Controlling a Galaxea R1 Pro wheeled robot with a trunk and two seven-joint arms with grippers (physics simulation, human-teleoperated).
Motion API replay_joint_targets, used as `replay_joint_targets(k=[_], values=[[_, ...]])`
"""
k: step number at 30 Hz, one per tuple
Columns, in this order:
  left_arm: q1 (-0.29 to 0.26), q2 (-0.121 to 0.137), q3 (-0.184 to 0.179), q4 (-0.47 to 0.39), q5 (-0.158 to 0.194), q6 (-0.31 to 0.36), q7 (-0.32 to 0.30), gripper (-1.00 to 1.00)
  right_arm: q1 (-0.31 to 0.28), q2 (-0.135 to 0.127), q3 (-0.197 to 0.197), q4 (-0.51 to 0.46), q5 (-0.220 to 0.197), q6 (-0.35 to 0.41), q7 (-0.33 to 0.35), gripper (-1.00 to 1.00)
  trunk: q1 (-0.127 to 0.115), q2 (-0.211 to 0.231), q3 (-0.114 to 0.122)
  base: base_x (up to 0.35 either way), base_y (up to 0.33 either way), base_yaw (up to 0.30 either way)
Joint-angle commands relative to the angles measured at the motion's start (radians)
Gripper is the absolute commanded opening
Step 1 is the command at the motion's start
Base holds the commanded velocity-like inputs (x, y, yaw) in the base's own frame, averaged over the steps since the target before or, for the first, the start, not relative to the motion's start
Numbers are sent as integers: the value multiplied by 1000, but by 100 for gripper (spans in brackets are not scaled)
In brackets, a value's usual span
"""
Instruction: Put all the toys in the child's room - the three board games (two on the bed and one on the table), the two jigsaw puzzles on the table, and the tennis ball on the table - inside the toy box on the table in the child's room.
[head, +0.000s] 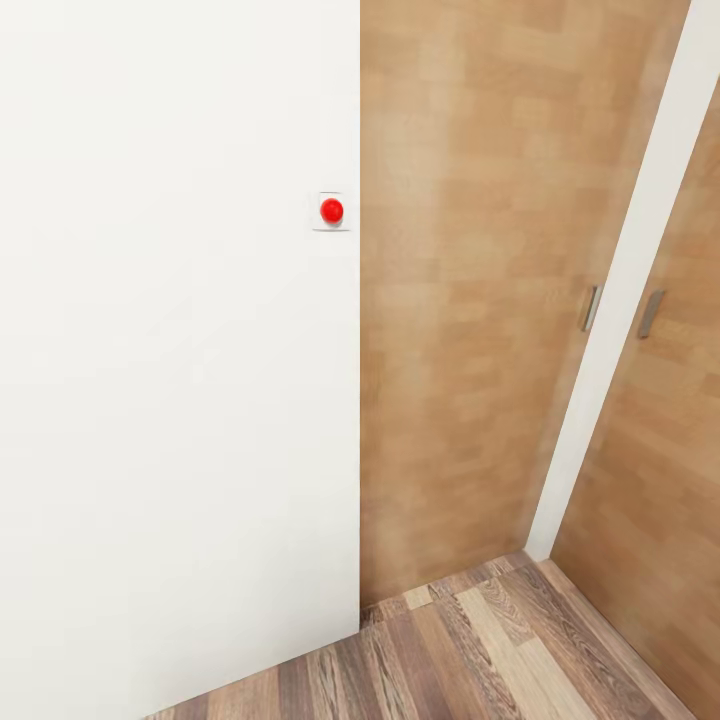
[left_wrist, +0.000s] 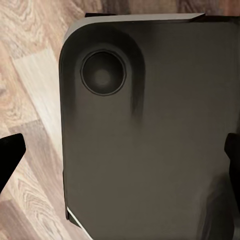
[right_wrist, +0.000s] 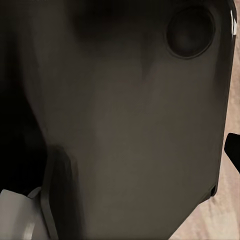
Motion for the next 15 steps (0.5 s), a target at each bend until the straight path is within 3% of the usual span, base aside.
replay_joint_targets(k=[1, 6, 15], values=[[0, 0, 1, 1, 2, -4, 0, 100, 0, 0, -2, 0, -2, -4, -1, 100, 0, 0, -1, 0, 0, 0], [0, 0, 1, 1, 2, -6, 0, 100, 0, -3, -3, 0, -1, -5, 0, 100, 0, 0, -1, 0, 0, 0], [0, 0, 1, 1, 0, -6, 0, 100, -1, -33, 0, -5, 6, -9, -1, 100, -35, 63, 27, 0, 0, 0]])
